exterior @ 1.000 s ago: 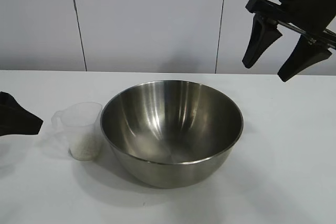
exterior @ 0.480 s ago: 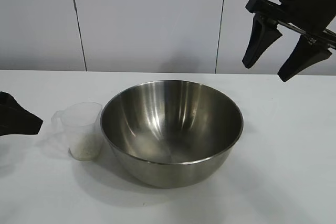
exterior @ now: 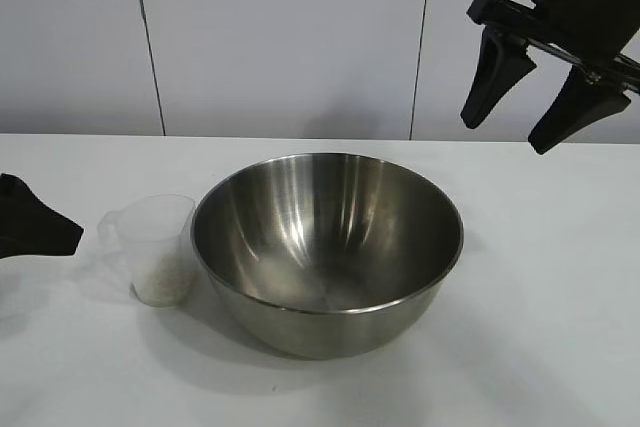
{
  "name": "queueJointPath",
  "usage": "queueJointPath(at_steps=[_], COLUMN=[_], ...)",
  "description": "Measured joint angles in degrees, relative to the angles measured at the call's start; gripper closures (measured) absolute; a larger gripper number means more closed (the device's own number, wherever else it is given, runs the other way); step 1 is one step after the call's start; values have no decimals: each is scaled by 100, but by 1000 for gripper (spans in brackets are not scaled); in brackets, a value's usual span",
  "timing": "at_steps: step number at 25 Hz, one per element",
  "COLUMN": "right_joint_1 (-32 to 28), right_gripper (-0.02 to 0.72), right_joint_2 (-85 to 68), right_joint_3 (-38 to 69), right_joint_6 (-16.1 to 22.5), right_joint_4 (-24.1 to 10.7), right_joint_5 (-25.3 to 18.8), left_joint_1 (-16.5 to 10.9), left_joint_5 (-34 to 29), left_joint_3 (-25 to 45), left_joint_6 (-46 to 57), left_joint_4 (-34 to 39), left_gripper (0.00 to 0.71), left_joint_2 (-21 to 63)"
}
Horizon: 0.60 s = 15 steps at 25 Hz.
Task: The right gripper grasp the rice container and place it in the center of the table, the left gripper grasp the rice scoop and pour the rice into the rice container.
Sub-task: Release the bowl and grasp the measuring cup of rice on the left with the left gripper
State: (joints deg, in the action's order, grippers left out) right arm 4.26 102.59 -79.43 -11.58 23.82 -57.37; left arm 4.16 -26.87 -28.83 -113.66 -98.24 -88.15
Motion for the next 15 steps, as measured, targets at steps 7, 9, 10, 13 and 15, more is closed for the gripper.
queueJointPath(at_steps=[7, 9, 10, 13, 15], right_joint_1=[0, 0, 0, 0, 0], right_gripper=[219, 219, 219, 219, 219], right_joint_2=[0, 0, 0, 0, 0], right_joint_3=[0, 0, 0, 0, 0], right_joint_6=[0, 0, 0, 0, 0], right_joint_4=[0, 0, 0, 0, 0], right_joint_5=[859, 1153, 1279, 1707, 2009], left_joint_1=[0, 0, 0, 0, 0], left_joint_5=[-106, -172, -182, -187, -187], left_joint_3=[0, 0, 0, 0, 0], left_joint_6=[69, 132, 172, 293, 676], left_joint_4=[0, 0, 0, 0, 126], left_gripper=[336, 336, 336, 334, 325], left_joint_2=[0, 0, 0, 0, 0])
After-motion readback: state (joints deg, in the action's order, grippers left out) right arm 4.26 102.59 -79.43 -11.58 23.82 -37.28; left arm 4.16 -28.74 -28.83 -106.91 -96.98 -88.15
